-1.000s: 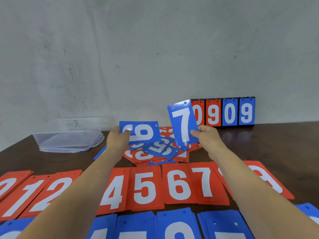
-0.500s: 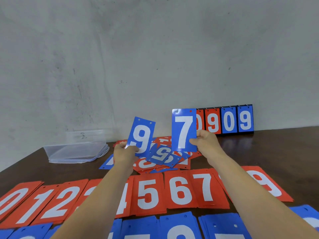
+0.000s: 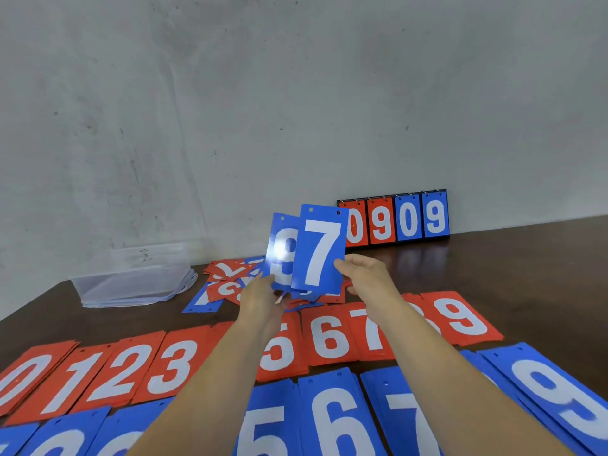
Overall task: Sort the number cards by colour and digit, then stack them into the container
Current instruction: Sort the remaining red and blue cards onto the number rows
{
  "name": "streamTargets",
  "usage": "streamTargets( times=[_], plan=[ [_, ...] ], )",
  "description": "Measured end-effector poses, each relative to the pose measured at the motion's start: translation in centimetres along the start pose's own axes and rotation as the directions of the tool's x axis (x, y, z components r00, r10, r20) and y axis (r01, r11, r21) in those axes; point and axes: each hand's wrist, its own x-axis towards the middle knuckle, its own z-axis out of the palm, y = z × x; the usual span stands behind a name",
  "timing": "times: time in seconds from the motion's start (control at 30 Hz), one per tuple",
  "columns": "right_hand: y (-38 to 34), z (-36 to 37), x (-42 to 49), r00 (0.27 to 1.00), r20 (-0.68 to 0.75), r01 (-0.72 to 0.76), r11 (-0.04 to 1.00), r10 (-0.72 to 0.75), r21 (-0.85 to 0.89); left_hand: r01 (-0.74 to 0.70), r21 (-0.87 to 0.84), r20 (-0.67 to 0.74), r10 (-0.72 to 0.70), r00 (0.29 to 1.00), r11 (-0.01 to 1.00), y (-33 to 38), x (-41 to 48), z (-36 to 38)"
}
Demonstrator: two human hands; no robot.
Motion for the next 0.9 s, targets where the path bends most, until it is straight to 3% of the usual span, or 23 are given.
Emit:
streamTargets(
  times=[0.23,0.37,0.5,0.7,0.9],
  plan=[
    [0.2,-0.9,-3.1,0.999,-0.046,-0.025,0.999,0.027,0.025,0.128,0.020,0.143,-0.130,0.981,0.992,-2.8,-3.8,1.3],
    [1.0,-2.4,-4.6,0.994,-0.105,0.013,0.998,-0.019,-0.055,-0.038,0.228,0.125,0.010,0.992,0.973,-3.9,-5.5,1.7],
    [1.8,-4.2,-6.2,0.995,-0.084,0.035,0.988,-0.048,-0.153,-0.286,0.454,0.206,0.213,0.955,0.844,-4.7,-6.8,1.6],
    [2.1,-7.6,-7.7,0.995,-0.040,0.080,0.987,-0.086,-0.138,-0.310,0.556,0.225,0.220,0.949,0.771,-5.2,-9.1,3.0],
    [1.9,-12.8,-8.9,0.983,-0.088,0.145,0.972,-0.163,-0.183,-0.286,0.558,0.190,0.215,0.958,0.779,-5.4,-11.4,4.7]
  ],
)
